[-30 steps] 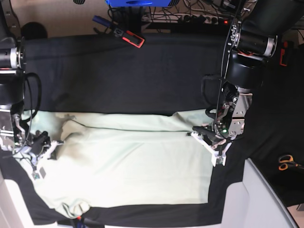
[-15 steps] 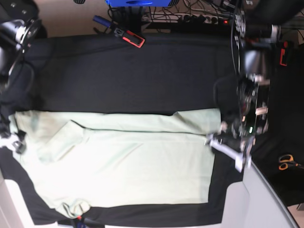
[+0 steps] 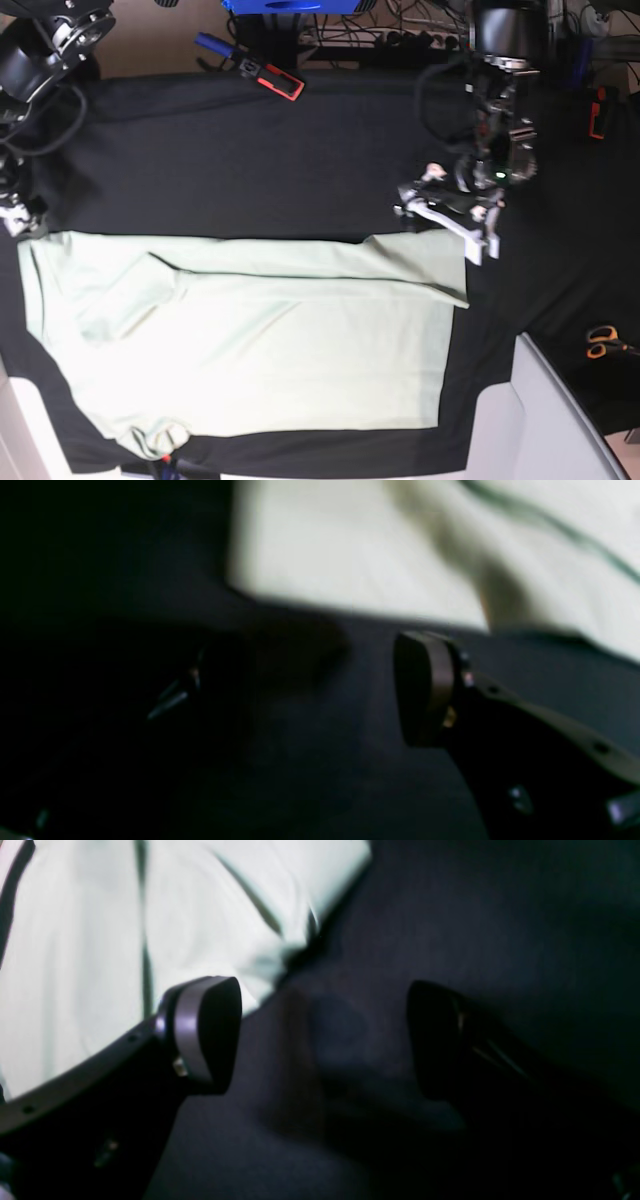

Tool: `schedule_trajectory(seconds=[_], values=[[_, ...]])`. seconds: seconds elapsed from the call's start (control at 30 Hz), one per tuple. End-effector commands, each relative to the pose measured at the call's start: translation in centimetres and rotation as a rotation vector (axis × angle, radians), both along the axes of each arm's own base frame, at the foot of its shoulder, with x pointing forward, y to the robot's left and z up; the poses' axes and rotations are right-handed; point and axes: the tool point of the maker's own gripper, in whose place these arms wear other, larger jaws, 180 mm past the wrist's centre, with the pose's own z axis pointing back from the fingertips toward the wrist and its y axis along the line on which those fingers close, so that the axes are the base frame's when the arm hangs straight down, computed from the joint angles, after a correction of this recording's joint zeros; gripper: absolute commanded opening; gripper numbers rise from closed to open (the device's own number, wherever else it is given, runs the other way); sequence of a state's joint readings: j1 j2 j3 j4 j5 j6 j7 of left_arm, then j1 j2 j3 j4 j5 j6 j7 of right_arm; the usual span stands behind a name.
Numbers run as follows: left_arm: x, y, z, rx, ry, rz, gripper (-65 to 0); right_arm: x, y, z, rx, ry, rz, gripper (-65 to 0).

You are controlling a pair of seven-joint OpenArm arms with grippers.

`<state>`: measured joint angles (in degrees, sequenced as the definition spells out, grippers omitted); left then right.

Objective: Fold the T-shirt properly
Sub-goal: 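Raise both grippers and move them back to the folded edge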

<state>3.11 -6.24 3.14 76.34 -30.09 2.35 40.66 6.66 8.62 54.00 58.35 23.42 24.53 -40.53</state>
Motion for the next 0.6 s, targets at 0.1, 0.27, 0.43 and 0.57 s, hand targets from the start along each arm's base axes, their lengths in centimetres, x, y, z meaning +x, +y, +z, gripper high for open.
schedule_trajectory(seconds=[0.1,0.27,0.43,0.57], values=[[0.8,0.3,-0.3,-0.045,-0.051,0.108,-19.3,1.3,-1.2,1.1,-0.027,-0.064,-0.020,-15.7],[-1.2,2.5,-1.6,-0.071,-0.018,0.236,-19.3,1.1,-1.0,0.7,-0.017,-0.057,-0.022,-15.4],[-2.2,3.4,-1.9,-0.077,-0.009,0.286,-19.3,1.7,0.6,0.4,0.013,-0.096,0.060,-15.1],[-2.8,4.3,-2.2,-0.090,-0.006,0.346,-19.3,2.0,2.2,-0.8,0.072,-0.093,0.076,-15.1]])
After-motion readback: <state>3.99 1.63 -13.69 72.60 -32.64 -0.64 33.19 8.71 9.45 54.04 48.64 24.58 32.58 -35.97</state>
